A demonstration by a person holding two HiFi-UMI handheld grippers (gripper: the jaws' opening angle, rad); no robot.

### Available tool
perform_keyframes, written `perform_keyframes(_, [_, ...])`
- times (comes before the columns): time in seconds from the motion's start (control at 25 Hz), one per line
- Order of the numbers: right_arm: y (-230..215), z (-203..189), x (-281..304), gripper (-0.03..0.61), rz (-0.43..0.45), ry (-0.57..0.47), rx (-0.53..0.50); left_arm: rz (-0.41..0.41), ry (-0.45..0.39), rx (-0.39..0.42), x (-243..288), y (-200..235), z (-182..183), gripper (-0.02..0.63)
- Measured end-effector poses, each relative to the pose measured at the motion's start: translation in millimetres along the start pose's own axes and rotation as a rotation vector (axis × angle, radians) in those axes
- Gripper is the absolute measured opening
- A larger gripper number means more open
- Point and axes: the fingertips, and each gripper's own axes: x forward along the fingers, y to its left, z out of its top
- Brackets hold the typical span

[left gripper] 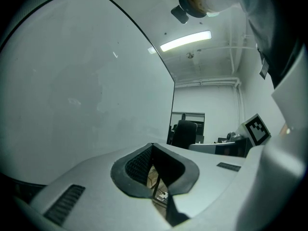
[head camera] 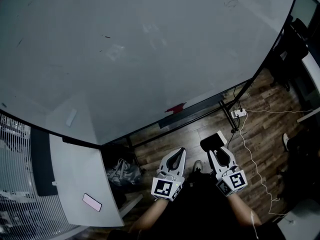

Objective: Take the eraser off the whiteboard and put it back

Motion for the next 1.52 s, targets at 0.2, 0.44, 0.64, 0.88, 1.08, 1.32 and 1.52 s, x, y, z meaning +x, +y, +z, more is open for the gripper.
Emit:
perform_keyframes(0.2, [8.9, -2.3, -10.7, 0.135, -0.013, -0.011, 0.005, -0.024, -0.007, -0.023, -8.8, -2.8, -7.5, 0.008])
perform_keyframes(0.44, [11.5, -3.8, -19.0, 0.135, -0.048, -0.014, -0.015, -0.057, -0.006, -0.039, -10.4, -7.2, -14.8, 0.008])
perform_keyframes(0.64, [6.0, -4.4, -13.3, 0.135, -0.059, -0.023, -0.015, -0.067, -0.009, -0.037, -3.5, -4.7, -15.0, 0.008])
perform_keyframes(0.88, [-12.8, 1.3, 1.3, 0.135, -0.048, -0.055, 0.000, -0.071, -0.014, -0.027, 21.9, -0.2, -15.0, 0.008])
perform_keyframes(1.08, [-36.2, 8.5, 16.8, 0.136, -0.028, -0.061, 0.022, -0.074, -0.008, -0.014, 50.1, 4.8, -13.6, 0.008])
perform_keyframes(1.32, [-70.7, 15.9, 37.5, 0.135, -0.023, -0.055, 0.045, -0.077, 0.007, 0.016, 84.7, 10.5, -12.8, 0.008])
perform_keyframes(1.52, [-92.7, 13.2, 52.6, 0.135, -0.045, -0.011, 0.059, -0.071, 0.022, 0.010, 102.9, 17.7, -15.0, 0.008])
